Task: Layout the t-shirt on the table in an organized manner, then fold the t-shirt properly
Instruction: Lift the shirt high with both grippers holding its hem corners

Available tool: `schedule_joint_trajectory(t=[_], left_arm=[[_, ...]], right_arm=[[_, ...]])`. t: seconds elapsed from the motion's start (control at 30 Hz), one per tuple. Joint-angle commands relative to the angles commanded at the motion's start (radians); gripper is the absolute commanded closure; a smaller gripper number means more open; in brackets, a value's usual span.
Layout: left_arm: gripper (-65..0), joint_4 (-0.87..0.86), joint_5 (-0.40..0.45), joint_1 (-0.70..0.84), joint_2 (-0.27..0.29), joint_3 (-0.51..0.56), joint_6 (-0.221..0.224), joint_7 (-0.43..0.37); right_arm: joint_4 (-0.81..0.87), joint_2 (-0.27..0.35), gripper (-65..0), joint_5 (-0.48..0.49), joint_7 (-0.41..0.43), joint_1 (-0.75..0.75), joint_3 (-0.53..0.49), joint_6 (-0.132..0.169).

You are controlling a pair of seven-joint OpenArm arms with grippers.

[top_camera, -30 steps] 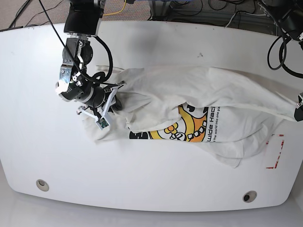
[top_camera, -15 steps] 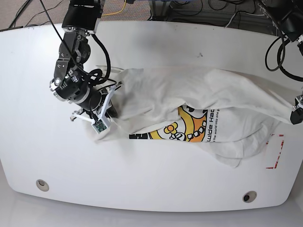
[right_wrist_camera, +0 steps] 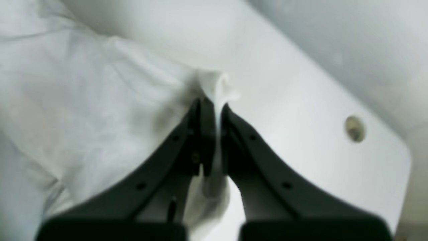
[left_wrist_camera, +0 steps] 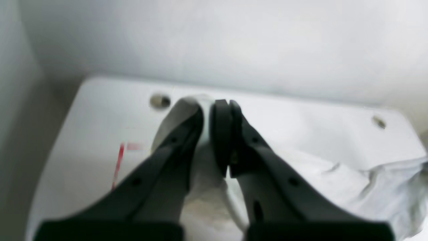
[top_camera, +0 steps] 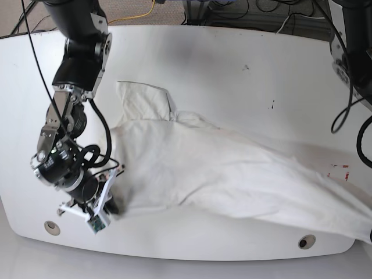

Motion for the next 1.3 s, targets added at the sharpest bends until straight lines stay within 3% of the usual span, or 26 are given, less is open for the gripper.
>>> schedule_joint_trajectory(t=[0.07,0.3,0.6,0.87,1.13,1.3], left_arm=[[-1.0,-0.060,0.018,-0.095,-0.002,0.018,-0.021,0.000],[-1.0,-0.247,0.069,-0.408,0.002,0.060,-0.028,-0.018],[-1.0,-0.393,0.095,-0.663,0.023,0.149,-0.029,-0.120],[-1.0,-0.453,0.091,-0.711,0.025,0.239,-0.029,-0.184],[-1.0,-0.445,0.087,-0.711,0.025,0.299,-0.031,-0.189],[-1.0,-0.437,0.086,-0.711,0.025,0.299,-0.031,-0.189]], right_arm=[[-0.057,0.018,0.0,0.002,0.000,0.078,-0.003,0.000],[-0.264,0.086,0.0,0.003,0.017,0.377,-0.109,0.000],[-0.489,0.094,0.0,-0.002,0.058,0.694,-0.172,0.000],[-0.595,0.094,0.0,-0.002,0.063,0.881,-0.175,0.000],[-0.598,0.132,0.0,0.005,0.063,0.881,-0.285,0.000],[-0.598,0.155,0.0,0.003,0.061,0.881,-0.290,0.000]])
